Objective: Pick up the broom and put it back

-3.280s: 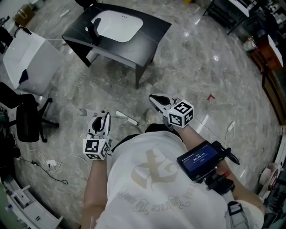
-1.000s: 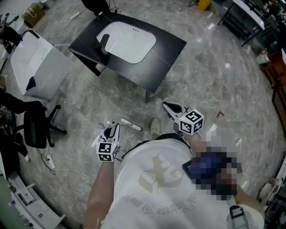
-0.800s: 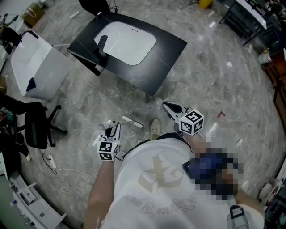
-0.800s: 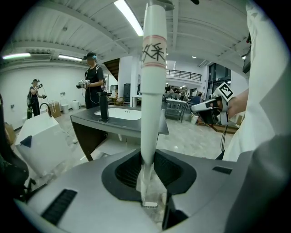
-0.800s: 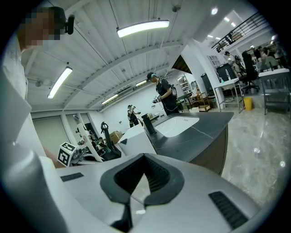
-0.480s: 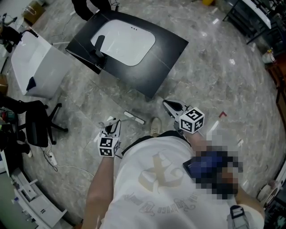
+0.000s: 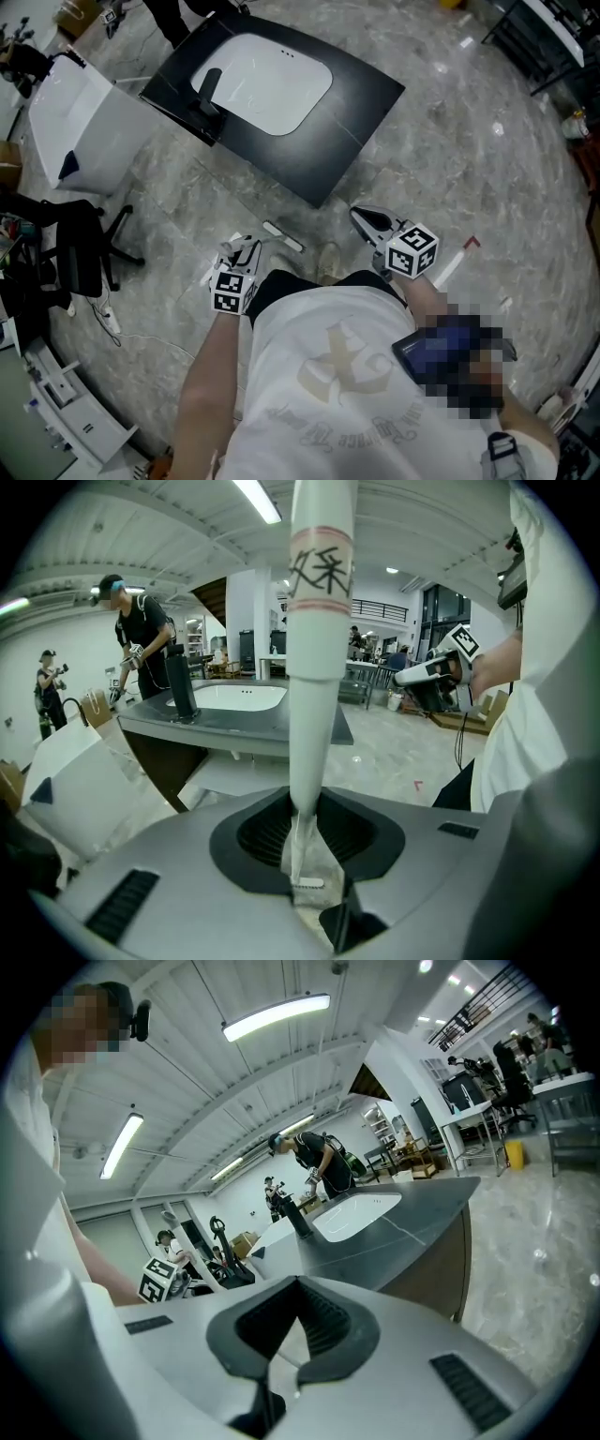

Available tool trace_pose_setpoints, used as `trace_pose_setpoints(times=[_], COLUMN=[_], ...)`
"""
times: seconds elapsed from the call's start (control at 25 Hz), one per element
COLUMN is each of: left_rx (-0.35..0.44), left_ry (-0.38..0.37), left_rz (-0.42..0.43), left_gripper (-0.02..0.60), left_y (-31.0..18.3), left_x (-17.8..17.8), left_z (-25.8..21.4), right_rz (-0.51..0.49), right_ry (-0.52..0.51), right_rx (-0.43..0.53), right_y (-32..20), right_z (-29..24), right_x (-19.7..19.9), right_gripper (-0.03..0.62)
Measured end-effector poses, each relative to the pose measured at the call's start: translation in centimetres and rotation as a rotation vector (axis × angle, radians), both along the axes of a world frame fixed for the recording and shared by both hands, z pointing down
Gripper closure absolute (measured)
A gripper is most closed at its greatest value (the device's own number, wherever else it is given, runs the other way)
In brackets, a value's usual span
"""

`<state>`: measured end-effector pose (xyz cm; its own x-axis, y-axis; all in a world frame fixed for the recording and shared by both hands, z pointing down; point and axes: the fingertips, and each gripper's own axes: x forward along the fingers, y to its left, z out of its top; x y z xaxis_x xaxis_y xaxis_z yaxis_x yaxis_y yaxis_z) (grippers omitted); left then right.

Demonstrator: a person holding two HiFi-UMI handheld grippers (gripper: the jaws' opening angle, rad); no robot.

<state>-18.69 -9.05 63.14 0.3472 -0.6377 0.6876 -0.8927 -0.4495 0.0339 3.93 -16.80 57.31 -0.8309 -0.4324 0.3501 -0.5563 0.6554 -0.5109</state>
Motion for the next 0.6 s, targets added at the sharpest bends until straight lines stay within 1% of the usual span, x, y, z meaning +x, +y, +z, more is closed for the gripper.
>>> trace_pose_setpoints(times=[0.12,0.32,0.44,0.6], left_rx=[-0.018,-0.087,-0.110,-0.121], left_ry=[-0.011,-0.043,-0.040,-0.033], left_rz=[0.022,0.075,0.071,0.069], left_gripper=[0.488,0.489,0.489,0.489], left_y=[-1.0,-1.2,-1.5,-1.9], left_x=[0.2,0.1,0.1,0.2], left_z=[1.2,4.4,5.3,6.5], right_rz=[0.003,0.012,0.028,0.062], right_ry=[0.004,0.021,0.039,0.061], right_rx=[-0.006,-0.008,-0.011,-0.018], right_y=[-0.4,-0.7,-0.6,-0.1], right_z=[0.2,0.1,0.0,0.1], right_x=[0.2,0.7,1.5,2.8], right_gripper=[0.577,0.577,0.577,0.577])
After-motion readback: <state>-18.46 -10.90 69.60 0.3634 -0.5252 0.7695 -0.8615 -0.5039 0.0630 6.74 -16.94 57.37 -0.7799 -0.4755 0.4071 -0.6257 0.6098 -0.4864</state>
